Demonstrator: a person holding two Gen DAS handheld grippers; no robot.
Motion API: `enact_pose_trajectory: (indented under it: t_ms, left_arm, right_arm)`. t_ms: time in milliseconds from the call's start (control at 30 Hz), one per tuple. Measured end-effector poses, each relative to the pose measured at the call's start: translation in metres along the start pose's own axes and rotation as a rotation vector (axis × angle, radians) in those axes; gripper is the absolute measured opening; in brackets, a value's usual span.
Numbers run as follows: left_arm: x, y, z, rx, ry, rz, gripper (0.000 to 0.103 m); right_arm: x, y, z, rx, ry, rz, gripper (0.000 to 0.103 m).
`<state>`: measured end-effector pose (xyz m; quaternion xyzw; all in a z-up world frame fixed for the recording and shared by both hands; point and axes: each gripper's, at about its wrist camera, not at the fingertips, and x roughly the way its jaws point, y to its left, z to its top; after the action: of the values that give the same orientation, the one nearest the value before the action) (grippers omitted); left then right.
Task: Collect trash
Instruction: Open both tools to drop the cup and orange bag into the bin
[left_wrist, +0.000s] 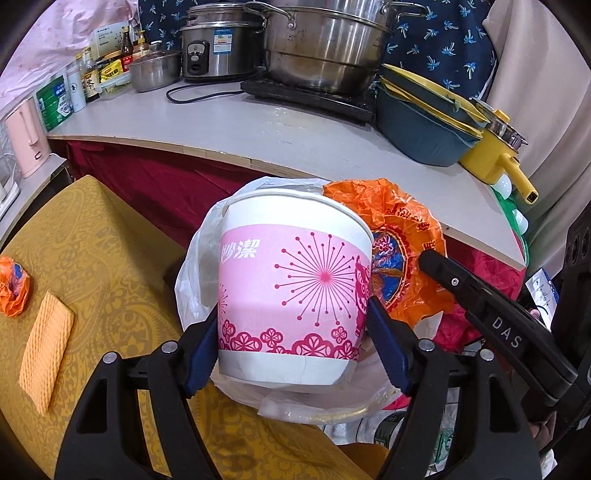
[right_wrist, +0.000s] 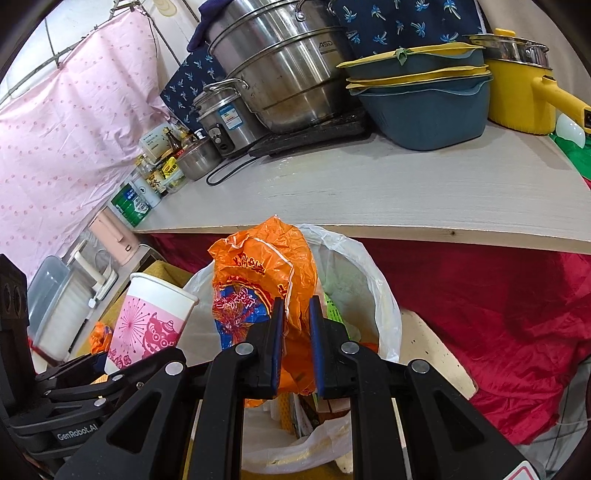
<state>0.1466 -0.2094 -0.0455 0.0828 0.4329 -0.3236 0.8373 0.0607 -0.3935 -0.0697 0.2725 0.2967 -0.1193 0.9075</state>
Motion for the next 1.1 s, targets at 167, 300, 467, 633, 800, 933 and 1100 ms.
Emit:
enact_pose_trajectory:
  t_ms: [167,300,467,633,800,933,1100]
  left_arm:
    - [0.002,0.004,0.002,-0.023,-0.01,0.013,0.086]
    - [-0.001,0.011,0.003,-0.065,-0.024,0.031,0.092]
    - [-0.009,0.019,0.003,-0.088,-0.034,0.043,0.092]
    - [-0.027,0.028,0.003,-0.105,-0.065,0.054,0.092]
    - [-0.048,0.039,0.001,-0.119,-0.096,0.07,0.092]
    - [-0.065,0.052,-0.004,-0.133,-0.119,0.092,0.092]
    - [-0.085,0.072,-0.011,-0.16,-0.142,0.119,0.092]
  right_arm:
    - [0.0,0.001,0.0,0.002,-0.007,-0.022,0.02]
    - [-0.007,0.0,0.001,0.025,-0.034,-0.035,0.045]
    - [-0.016,0.005,0.003,0.022,-0.045,-0.039,0.048]
    - [-0.026,0.017,0.004,0.015,-0.056,-0.024,0.051]
    - [-0.033,0.04,0.001,-0.018,-0.058,-0.004,0.054]
    - [-0.037,0.059,-0.001,-0.045,-0.057,0.013,0.054]
    - [-0.04,0.087,-0.008,-0.077,-0.048,0.038,0.055]
